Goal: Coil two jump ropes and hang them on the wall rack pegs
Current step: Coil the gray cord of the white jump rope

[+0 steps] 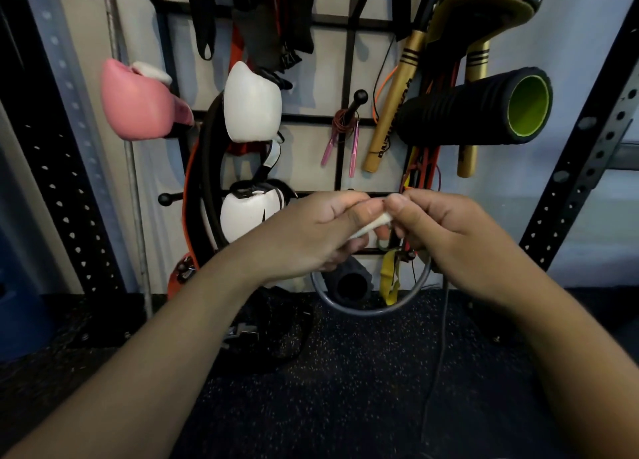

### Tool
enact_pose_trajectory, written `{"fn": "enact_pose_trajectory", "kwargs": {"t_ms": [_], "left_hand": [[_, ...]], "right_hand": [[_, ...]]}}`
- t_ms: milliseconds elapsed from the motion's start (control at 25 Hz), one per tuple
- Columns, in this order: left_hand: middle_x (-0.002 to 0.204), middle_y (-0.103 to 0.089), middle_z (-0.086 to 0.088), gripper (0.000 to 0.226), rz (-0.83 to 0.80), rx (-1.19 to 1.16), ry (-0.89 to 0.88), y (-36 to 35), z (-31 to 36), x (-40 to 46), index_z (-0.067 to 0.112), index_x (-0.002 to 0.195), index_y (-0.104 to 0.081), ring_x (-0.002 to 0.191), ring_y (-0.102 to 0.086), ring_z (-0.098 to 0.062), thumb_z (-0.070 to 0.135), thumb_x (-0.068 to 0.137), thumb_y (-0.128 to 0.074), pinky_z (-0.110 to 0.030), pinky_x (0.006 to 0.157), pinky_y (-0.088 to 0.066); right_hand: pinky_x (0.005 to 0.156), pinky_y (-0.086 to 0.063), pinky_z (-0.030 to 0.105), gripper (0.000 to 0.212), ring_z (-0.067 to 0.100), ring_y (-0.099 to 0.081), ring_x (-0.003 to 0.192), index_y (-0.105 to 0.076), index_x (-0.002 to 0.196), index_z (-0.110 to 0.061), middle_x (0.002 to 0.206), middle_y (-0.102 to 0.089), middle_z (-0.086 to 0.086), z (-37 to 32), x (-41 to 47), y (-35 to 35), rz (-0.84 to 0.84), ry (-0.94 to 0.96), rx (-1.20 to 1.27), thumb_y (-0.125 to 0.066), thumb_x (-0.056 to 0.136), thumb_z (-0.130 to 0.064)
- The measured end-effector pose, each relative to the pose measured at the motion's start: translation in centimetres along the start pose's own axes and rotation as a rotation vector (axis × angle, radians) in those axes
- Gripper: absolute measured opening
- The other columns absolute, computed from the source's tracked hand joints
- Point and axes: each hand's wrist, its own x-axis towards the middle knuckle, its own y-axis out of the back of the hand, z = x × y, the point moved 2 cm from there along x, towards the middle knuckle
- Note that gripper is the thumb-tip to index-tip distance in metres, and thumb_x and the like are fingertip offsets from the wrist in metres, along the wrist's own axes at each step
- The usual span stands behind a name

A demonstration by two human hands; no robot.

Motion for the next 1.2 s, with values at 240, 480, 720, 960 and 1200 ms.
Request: {"fn": "enact_pose_trajectory", "kwargs": {"t_ms": [240,480,720,960,1200], "left_hand": [[0.066,-0.040,0.009,0.036,0.148,-0.141,-0.024,0.4,-0.1,0.1,0.013,0.094,-0.059,0.050,-0.034,-0.006,0.038,0.109,-0.038,-0.023,0.050,-0.032],[0.062,-0.039,0.009,0.030,0.595,-0.897,-0.277,0.1,1.5,0.5,0.015,0.091,-0.049,0.048,-0.034,-0.005,0.036,0.110,-0.038,-0.020,0.049,-0.037],[0.079,-0.057,0.003,0.029,0.766,-0.729,-0.230,-2.4,0.6,0.4,0.016,0.097,-0.046,0.071,-0.057,-0.016,0.041,0.110,-0.037,-0.032,0.057,-0.050],[0.092,-0.065,0.006,0.017,0.649,-0.477,-0.247,-3.3,-0.5,0.3,0.030,0.100,-0.056,0.085,-0.065,-0.026,0.042,0.105,-0.045,-0.043,0.066,-0.056],[0.108,-0.075,0.006,0.057,0.607,-0.476,-0.119,1.3,-1.2,-0.5,0.025,0.129,-0.057,0.106,-0.071,-0.016,0.028,0.079,-0.084,-0.033,0.093,-0.056]], "right_hand": [[0.042,-0.024,0.028,0.050,0.017,-0.026,0.044,-0.055,0.078,-0.008,0.055,-0.032,0.001,1.3,-0.3,1.3,0.068,-0.195,0.379,-0.049,0.097,-0.054],[0.041,-0.026,0.026,0.028,0.015,-0.030,0.048,-0.065,0.093,-0.011,0.068,-0.041,0.005,3.3,-0.7,-0.7,0.083,-0.268,0.634,-0.059,0.094,-0.038],[0.044,-0.031,0.022,0.052,0.007,-0.043,0.047,-0.064,0.107,-0.026,0.075,-0.060,0.006,-0.6,-0.6,-7.0,0.162,-0.250,0.677,-0.040,0.091,-0.069],[0.041,-0.030,0.023,0.021,0.011,-0.038,0.045,-0.068,0.091,-0.028,0.067,-0.057,0.010,-0.6,-0.6,-5.9,0.348,-0.253,0.628,-0.058,0.100,-0.044],[0.046,-0.035,0.013,0.015,0.002,-0.045,0.049,-0.066,0.092,-0.021,0.061,-0.056,-0.012,-0.1,-0.1,-0.4,0.127,-0.097,0.063,-0.055,0.101,-0.027]]}}
